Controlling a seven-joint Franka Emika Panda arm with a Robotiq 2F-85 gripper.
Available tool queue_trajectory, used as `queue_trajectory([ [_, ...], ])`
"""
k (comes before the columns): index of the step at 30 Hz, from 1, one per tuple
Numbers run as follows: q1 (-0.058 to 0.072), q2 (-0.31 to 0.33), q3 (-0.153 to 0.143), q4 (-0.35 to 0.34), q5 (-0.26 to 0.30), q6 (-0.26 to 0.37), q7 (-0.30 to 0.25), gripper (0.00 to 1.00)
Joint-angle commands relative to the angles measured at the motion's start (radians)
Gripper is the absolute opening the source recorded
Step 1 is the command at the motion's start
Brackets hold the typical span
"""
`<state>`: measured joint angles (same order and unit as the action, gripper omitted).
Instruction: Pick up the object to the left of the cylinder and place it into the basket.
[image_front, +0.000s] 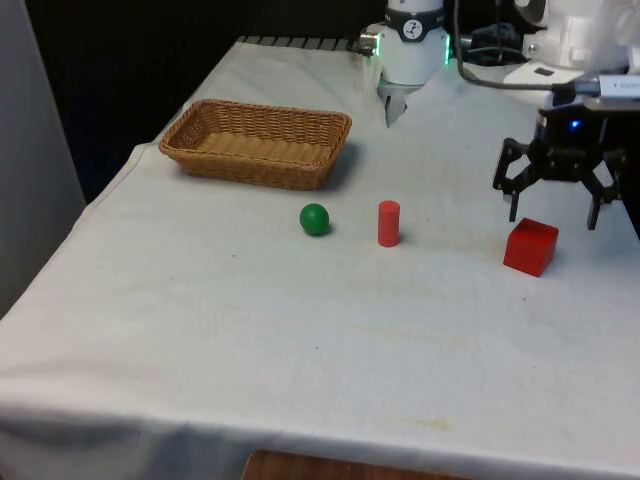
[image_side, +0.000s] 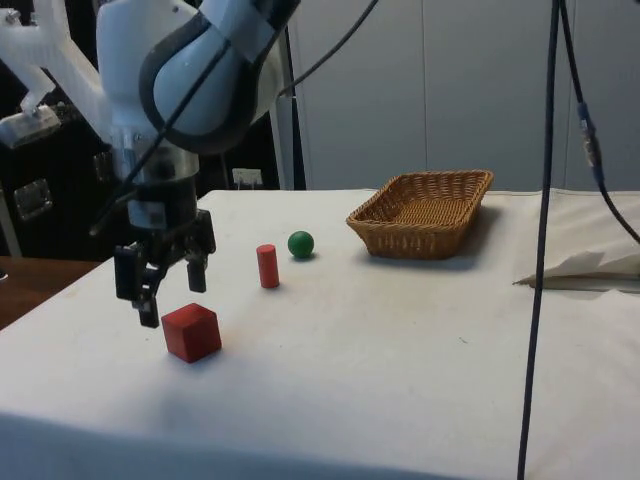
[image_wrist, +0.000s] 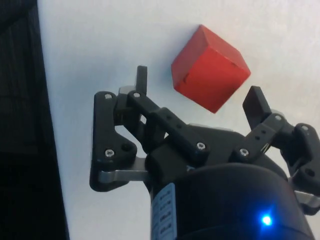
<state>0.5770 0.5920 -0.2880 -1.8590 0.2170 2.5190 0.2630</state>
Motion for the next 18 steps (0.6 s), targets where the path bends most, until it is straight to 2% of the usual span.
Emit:
queue_trajectory([
  [1,-0.007,0.015,0.011,0.003,0.017,0.017,0.0,1.0],
  [9,0.001,0.043,0.003,0.002,0.004,0.024,0.038,1.0],
  [18,-0.001,0.078,0.004,0.012,0.008,0.047,0.077,1.0],
])
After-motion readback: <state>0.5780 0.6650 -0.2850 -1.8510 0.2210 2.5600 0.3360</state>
